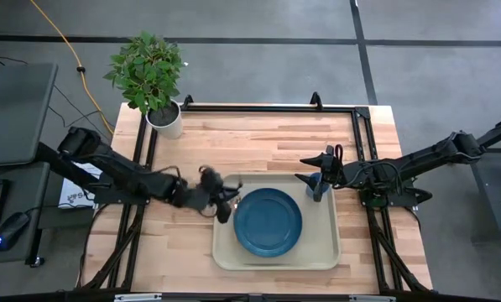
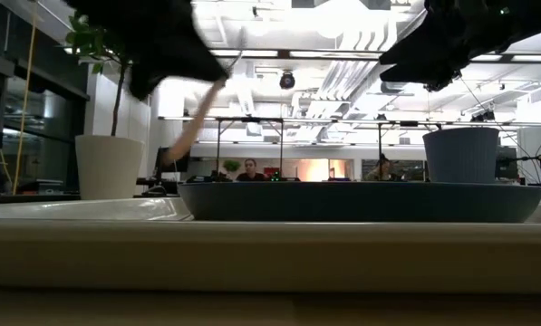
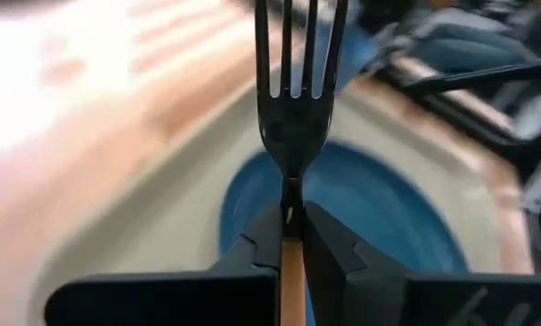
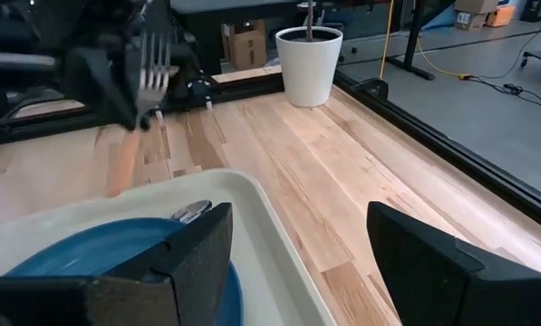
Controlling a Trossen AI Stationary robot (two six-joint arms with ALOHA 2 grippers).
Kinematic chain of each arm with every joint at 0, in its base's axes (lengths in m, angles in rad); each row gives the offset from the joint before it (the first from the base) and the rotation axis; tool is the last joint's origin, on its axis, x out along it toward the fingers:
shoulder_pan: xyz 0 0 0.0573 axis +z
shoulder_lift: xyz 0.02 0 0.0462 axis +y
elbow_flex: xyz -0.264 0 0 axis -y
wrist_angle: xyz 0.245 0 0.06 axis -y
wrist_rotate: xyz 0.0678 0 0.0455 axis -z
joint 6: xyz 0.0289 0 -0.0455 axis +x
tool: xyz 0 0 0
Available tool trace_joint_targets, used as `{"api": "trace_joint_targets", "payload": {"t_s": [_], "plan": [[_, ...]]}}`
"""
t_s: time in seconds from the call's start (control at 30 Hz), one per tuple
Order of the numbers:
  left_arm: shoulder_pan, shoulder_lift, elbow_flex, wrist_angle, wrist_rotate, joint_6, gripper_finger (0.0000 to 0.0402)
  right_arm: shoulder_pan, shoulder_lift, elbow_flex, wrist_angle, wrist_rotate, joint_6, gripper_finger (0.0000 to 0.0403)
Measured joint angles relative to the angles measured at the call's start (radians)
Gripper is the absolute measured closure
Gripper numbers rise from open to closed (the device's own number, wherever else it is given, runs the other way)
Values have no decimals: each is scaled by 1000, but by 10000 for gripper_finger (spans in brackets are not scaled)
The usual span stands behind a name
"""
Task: Pick and place plate/cup/fork/spoon on tray
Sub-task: Put the orange fork on the white serving tray to the left of the yellow spoon
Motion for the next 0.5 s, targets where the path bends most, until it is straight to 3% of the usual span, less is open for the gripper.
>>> {"api": "trace_joint_targets", "payload": {"t_s": [0.2,0.3,0.37,0.5], "plan": [[-232,57,-1,-150,-240,-521,394,0,6,0,-3,0,7,155],[-325,93,-1,-124,-328,-798,394,0,6,0,-4,0,18,155],[-359,132,-1,-74,-333,-919,395,0,6,0,-4,0,19,155],[-337,230,0,-46,-215,-1018,400,0,6,0,-3,0,19,155]]}}
